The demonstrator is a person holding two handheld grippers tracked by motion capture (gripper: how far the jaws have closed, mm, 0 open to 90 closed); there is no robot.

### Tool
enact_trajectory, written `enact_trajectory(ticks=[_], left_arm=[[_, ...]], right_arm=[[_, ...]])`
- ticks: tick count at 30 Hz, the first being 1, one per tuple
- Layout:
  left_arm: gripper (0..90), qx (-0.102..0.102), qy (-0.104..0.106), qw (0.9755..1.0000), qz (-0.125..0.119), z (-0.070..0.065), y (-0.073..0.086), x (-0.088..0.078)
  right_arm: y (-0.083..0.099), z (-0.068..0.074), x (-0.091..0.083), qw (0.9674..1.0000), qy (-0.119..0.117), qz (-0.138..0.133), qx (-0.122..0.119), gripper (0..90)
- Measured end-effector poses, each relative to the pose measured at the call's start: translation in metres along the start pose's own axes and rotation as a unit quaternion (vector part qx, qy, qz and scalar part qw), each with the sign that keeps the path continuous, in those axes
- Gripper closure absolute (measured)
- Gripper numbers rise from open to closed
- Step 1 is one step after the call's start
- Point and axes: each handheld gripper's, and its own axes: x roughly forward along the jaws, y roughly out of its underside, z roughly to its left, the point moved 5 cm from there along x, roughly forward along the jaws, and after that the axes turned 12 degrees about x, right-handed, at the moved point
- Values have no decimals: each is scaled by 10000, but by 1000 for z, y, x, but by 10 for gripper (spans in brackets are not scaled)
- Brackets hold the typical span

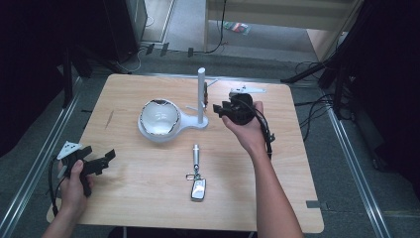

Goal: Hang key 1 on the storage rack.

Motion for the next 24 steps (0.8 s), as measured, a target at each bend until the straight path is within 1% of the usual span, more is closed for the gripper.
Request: enact_trajectory(ticks=[1,2,3,4,5,6,8,9,11,12,13,15,16,17,18,19,21,22,23,24], left_arm=[[7,-1,-15,10000,3,0,0,0],[7,-1,-15,10000,3,0,0,0],[7,3,-15,10000,-1,0,0,0],[7,10,-2,10000,3,0,0,0],[7,10,-2,10000,3,0,0,0],[7,20,0,10000,8,0,0,0],[7,17,-6,10000,4,0,0,0],[6,17,-6,10000,4,0,0,0],[7,7,-4,10000,-1,0,0,-1],[7,-1,5,10000,2,0,0,-1],[7,-3,8,10000,3,0,0,-1],[7,7,6,10000,5,0,0,-1],[7,7,5,10000,6,0,0,0],[7,0,-4,10000,12,0,0,0],[7,0,-4,10000,12,0,0,0],[7,15,-9,10000,16,0,0,0],[7,18,-3,10000,23,0,0,0],[7,18,-3,10000,23,0,0,0],[7,17,-9,10000,24,0,0,0],[6,17,-9,10000,24,0,0,0]], right_arm=[[1,1,-2,9999,107,-9,-49,577],[1,1,-2,9999,107,-9,-49,577],[2,5,-5,9997,182,-33,-136,565],[6,10,-11,9991,336,-15,-242,538],[8,12,-13,9984,464,-14,-310,530],[10,13,-15,9979,530,-19,-384,523],[15,16,-20,9972,648,80,-372,509],[15,16,-20,9972,648,80,-372,509],[22,18,-24,9962,786,173,-333,490],[22,18,-24,9962,786,173,-333,490],[29,19,-25,9952,878,278,-316,474],[35,20,-26,9938,972,410,-336,467],[35,20,-26,9938,972,410,-336,467],[42,20,-26,9921,1069,565,-322,465],[42,20,-26,9921,1069,565,-322,465],[49,21,-26,9909,1104,714,-301,451],[55,21,-26,9894,1139,869,-230,438],[55,21,-26,9894,1139,869,-230,438],[61,21,-26,9881,1148,997,-210,428],[63,22,-26,9870,1198,1053,-188,427]])
